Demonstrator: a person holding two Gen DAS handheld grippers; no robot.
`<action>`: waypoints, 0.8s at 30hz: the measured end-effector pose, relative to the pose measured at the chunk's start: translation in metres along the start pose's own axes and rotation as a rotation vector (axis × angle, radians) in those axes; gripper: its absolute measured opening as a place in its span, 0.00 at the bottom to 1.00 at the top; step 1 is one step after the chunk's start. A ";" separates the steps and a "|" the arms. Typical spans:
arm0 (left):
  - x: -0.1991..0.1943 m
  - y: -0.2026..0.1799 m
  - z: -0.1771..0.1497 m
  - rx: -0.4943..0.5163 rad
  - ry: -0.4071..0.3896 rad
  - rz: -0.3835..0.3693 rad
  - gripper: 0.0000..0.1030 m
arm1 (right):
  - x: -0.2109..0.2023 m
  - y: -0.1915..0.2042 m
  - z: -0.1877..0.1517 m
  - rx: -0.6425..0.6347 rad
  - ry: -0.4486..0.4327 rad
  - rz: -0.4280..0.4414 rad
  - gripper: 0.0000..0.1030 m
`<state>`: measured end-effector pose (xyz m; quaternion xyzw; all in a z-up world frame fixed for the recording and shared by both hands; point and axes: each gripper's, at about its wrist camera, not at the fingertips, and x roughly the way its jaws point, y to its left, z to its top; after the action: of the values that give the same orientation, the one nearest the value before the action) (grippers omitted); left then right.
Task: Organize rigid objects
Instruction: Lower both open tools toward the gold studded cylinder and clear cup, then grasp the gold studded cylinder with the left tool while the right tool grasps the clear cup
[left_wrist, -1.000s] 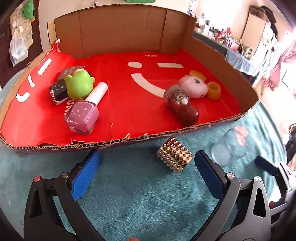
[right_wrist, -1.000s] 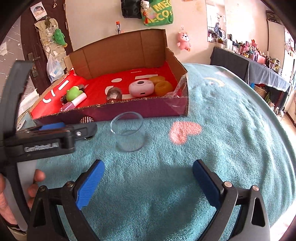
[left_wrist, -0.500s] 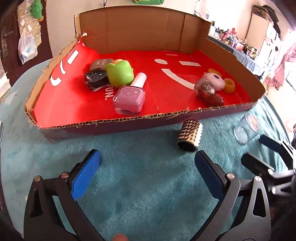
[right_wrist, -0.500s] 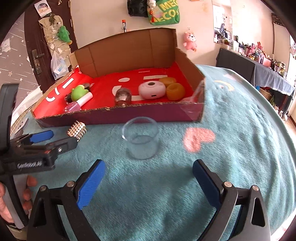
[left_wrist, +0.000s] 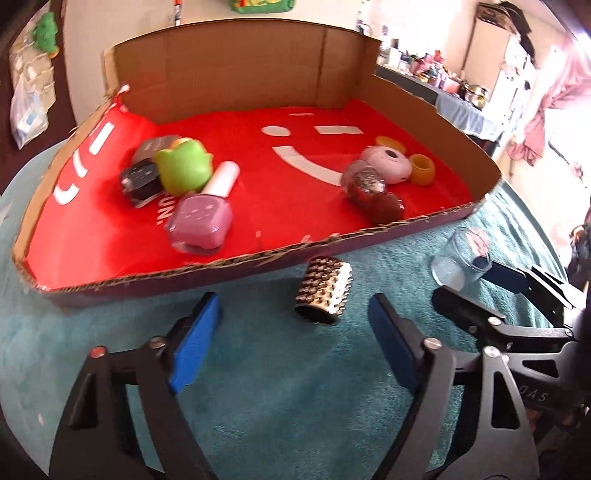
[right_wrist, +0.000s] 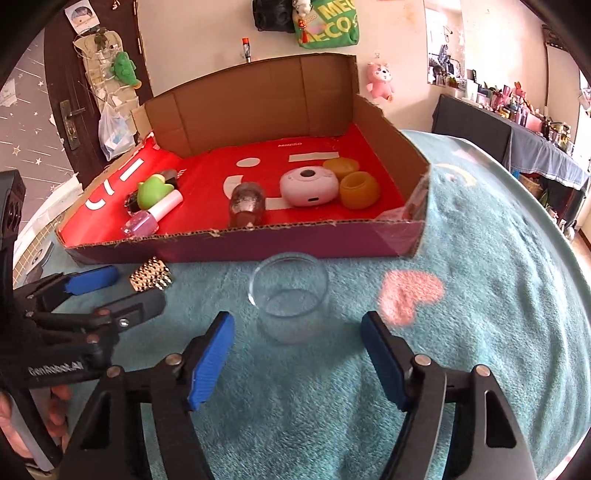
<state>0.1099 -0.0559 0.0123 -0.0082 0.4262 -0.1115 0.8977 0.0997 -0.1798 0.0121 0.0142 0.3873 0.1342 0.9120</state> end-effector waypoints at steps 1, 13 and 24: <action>0.001 -0.002 0.001 0.009 0.000 -0.005 0.69 | 0.001 0.001 0.000 -0.001 0.001 0.004 0.72; 0.004 -0.010 0.004 0.062 -0.008 -0.031 0.35 | 0.004 0.007 0.002 -0.014 -0.009 -0.003 0.59; 0.003 -0.016 0.003 0.081 -0.014 -0.063 0.23 | 0.006 0.012 0.004 -0.024 -0.014 0.008 0.52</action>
<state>0.1113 -0.0720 0.0138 0.0141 0.4144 -0.1569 0.8963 0.1032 -0.1668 0.0121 0.0059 0.3791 0.1426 0.9143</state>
